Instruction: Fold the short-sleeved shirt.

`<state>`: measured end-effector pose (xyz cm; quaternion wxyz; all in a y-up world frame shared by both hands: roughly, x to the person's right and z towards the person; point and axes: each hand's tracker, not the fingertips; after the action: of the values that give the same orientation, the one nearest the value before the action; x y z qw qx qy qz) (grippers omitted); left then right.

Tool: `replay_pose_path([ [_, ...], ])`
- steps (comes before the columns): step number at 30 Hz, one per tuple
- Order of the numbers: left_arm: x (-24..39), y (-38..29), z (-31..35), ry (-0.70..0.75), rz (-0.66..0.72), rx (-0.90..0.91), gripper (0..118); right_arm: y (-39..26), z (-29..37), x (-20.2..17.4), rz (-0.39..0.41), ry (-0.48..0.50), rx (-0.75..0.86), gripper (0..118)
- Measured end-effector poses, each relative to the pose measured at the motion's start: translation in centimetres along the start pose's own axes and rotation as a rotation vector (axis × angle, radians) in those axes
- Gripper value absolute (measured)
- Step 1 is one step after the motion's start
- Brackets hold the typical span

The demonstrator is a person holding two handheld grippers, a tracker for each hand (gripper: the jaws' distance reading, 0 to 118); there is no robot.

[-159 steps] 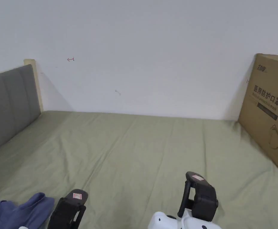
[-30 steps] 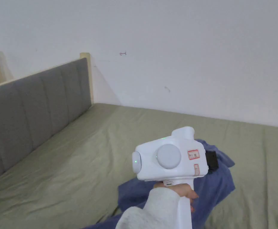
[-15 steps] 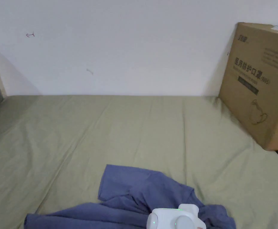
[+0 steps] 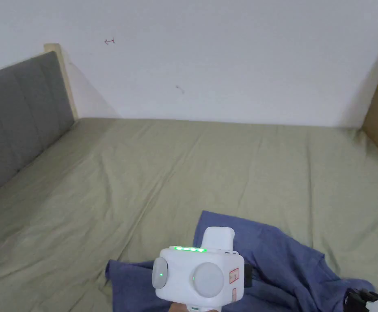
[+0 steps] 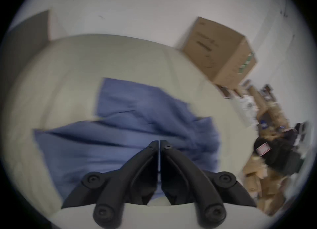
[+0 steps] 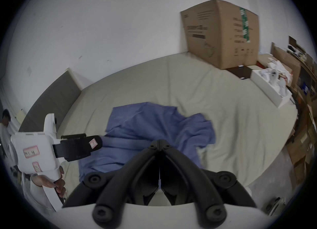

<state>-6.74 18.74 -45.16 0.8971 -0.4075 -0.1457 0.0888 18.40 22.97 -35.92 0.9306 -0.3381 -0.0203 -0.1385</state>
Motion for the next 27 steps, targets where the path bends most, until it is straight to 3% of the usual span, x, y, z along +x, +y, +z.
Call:
replay_pose_path([
  [2, -3.5, -2.1, 1.0, 0.083, 0.036, -0.021, 1, -0.6, -0.6, -1.9, 0.036, 0.040, -0.021, 0],
  [6, -10.1, -5.0, 2.0, 0.072, 0.244, -0.104, 0, -1.6, -2.1, -4.9, 0.109, 0.081, -0.067, 0],
  [10, -14.0, -4.5, 2.7, 0.168, 0.293, -0.105, 2, -2.2, -3.4, -6.4, 0.141, 0.104, -0.106, 0],
  [11, -15.1, -3.9, 2.7, 0.181, 0.308, -0.111, 16, -2.3, -3.8, -6.5, 0.149, 0.100, -0.114, 0],
  [13, -17.4, -2.4, 2.7, 0.196, 0.364, -0.099, 91, -2.4, -4.4, -6.5, 0.157, 0.095, -0.125, 0],
  [14, -18.2, -1.2, 2.3, 0.190, 0.390, -0.104, 115, -2.4, -4.7, -6.4, 0.157, 0.090, -0.131, 0],
  [18, -22.2, 3.1, 2.1, 0.168, 0.516, -0.066, 110, -2.5, -6.0, -5.6, 0.142, 0.062, -0.161, 0],
  [21, -24.8, 5.3, 0.3, 0.212, 0.603, -0.136, 107, -2.6, -7.0, -5.0, 0.124, 0.038, -0.187, 0],
  [26, -25.7, 4.0, -4.4, 0.237, 0.558, -0.357, 85, -2.8, -8.2, -4.5, 0.118, 0.016, -0.213, 0],
  [27, -25.9, 3.2, -5.4, 0.230, 0.545, -0.412, 75, -2.9, -8.4, -4.4, 0.118, 0.013, -0.218, 0],
])
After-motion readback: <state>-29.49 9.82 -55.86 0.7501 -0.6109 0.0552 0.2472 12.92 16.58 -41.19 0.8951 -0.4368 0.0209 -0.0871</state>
